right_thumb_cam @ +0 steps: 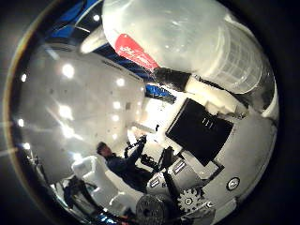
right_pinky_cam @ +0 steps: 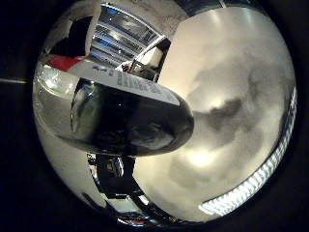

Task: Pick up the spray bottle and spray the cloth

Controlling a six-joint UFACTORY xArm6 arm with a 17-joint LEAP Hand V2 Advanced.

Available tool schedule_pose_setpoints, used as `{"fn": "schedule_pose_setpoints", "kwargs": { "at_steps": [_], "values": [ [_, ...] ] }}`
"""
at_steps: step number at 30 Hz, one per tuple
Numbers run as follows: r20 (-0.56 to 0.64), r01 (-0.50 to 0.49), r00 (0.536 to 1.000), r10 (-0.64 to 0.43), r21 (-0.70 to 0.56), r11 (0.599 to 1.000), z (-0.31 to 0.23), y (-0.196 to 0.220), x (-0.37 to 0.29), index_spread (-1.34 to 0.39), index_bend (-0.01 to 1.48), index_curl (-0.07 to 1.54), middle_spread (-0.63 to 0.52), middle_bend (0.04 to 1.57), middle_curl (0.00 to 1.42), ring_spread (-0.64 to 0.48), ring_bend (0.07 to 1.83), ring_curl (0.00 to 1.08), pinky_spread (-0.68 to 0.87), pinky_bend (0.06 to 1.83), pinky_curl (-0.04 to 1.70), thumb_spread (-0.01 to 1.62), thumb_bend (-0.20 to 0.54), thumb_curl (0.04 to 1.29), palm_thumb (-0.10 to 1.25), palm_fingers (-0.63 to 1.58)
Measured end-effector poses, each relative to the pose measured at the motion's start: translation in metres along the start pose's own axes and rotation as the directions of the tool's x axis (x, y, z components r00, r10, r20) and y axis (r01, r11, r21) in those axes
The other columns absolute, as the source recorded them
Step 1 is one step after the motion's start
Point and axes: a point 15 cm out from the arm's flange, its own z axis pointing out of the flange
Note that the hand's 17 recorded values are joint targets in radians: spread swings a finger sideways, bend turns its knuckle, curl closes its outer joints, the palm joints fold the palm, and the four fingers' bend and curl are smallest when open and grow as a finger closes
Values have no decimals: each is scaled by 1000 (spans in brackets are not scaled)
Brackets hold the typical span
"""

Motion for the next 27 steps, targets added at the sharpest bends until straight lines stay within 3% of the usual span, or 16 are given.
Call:
{"fn": "schedule_pose_setpoints", "kwargs": {
  "at_steps": [14, 18, 21, 23, 24, 25, 27],
  "values": [
    [-56, 21, 998, -26, -79, 997, -4, 16, 29, -201, 1057, 804, -73, 1308, 619, -152, 1343, 656, -230, 960, 1190, 1008, -21, 669, 951, 1175],
    [-79, 29, 996, -38, -119, 992, -8, 24, 36, -220, 883, 762, -78, 1222, 584, -147, 1282, 604, -286, 922, 1069, 950, -34, 655, 897, 1103],
    [-103, 38, 993, -55, -163, 986, -13, 33, 43, -244, 705, 738, -91, 1079, 547, -150, 1253, 582, -352, 936, 1010, 916, -38, 643, 861, 903],
    [-122, 50, 990, -76, -202, 978, -17, 39, 46, -326, 457, 666, -117, 925, 505, -168, 1198, 546, -401, 953, 958, 928, -23, 625, 864, 557],
    [-130, 53, 988, -83, -216, 975, -18, 42, 47, -344, 438, 656, -120, 907, 499, -169, 1195, 541, -405, 943, 946, 935, -26, 618, 860, 549],
    [-137, 56, 986, -90, -231, 971, -20, 44, 48, -385, 446, 647, -120, 818, 475, -174, 1149, 533, -361, 859, 944, 955, -29, 603, 847, 321],
    [-152, 62, 983, -104, -258, 964, -23, 48, 50, -441, 444, 587, -123, 712, 425, -173, 1038, 464, -253, 717, 880, 987, -30, 574, 820, 195]
  ]
}}
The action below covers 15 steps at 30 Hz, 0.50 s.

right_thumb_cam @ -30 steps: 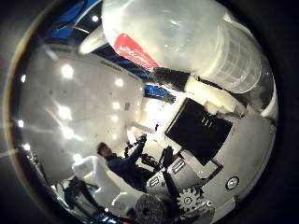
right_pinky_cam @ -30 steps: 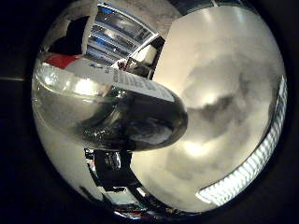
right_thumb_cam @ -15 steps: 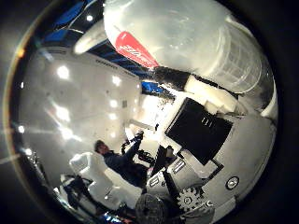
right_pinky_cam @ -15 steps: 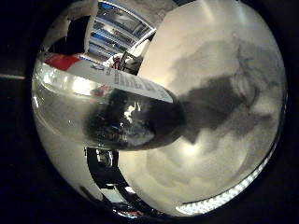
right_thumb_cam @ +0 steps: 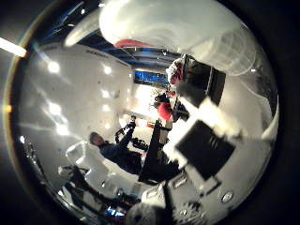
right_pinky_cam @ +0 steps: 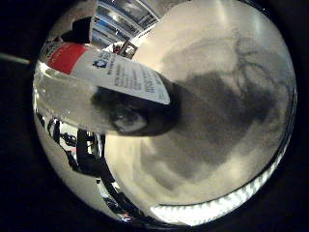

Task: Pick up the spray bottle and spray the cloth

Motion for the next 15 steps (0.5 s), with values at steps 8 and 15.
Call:
{"fn": "schedule_pose_setpoints", "kwargs": {
  "at_steps": [8, 15],
  "values": [
    [-65, 91, 993, -94, -56, 994, -26, -7, -28, -445, 275, 436, -75, 420, 326, -73, 596, 283, 204, 466, 648, 1007, -28, 489, 763, -19],
    [-128, 107, 985, -117, -80, 991, -67, 1, -37, -443, 201, 391, -54, 297, 307, -37, 441, 234, 292, 341, 502, 1014, -26, 448, 751, 57]
  ]
}}
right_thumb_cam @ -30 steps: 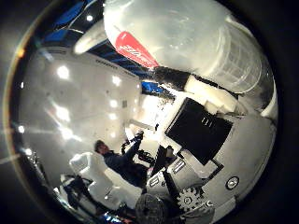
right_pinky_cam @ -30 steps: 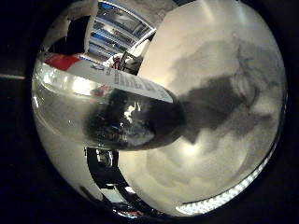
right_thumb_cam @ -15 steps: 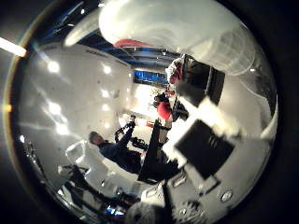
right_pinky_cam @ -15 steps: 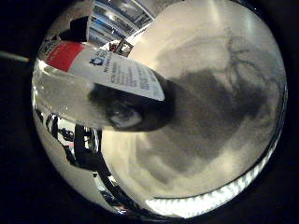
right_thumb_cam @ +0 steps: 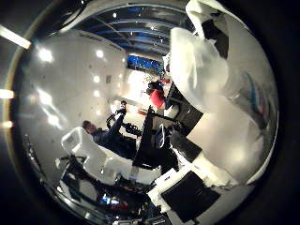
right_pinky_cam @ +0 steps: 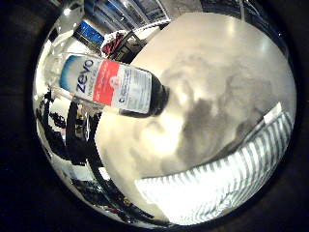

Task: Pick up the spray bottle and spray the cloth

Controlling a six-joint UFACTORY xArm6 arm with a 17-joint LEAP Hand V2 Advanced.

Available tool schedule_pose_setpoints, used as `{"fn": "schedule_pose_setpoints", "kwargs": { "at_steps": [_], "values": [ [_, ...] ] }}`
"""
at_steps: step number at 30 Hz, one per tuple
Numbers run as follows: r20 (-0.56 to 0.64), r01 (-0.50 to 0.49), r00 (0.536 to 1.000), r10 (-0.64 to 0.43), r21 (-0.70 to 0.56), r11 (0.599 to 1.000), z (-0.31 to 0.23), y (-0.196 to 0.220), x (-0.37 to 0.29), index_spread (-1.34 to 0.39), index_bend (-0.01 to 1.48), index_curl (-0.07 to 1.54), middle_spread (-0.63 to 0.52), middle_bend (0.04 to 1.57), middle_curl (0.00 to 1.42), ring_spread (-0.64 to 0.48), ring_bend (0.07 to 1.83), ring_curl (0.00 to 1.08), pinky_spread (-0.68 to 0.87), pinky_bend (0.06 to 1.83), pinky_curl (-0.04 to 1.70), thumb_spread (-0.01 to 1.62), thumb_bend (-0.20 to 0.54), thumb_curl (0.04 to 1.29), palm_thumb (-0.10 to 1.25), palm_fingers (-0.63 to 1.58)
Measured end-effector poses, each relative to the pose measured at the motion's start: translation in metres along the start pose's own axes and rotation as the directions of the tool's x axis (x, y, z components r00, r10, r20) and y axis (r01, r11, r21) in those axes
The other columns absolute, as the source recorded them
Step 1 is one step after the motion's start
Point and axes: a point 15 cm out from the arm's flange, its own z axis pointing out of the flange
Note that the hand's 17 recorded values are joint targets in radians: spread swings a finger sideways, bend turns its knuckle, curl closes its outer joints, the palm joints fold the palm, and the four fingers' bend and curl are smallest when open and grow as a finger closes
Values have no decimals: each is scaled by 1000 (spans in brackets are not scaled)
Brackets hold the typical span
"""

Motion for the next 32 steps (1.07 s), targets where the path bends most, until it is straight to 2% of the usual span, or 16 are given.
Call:
{"fn": "schedule_pose_setpoints", "kwargs": {
  "at_steps": [10, 19, 23, 32],
  "values": [
    [-137, -50, 989, 49, -3, 999, -73, 35, 35, -435, 169, 334, -51, 192, 312, -28, 318, 222, 312, 273, 394, 1012, -25, 411, 740, 124],
    [-210, -72, 975, 70, 0, 997, -131, 96, 5, -434, 171, 313, -52, 188, 312, -19, 281, 232, 311, 264, 356, 1009, -25, 392, 732, 146],
    [-260, -72, 963, 67, -9, 997, -142, 125, -8, -436, 176, 314, -43, 185, 308, -13, 265, 236, 312, 257, 345, 1012, -26, 388, 726, 155],
    [-276, -95, 957, 85, -26, 995, -145, 165, -37, -434, 176, 321, -39, 187, 301, 2, 236, 243, 330, 233, 328, 1016, -24, 382, 725, 197]
  ]
}}
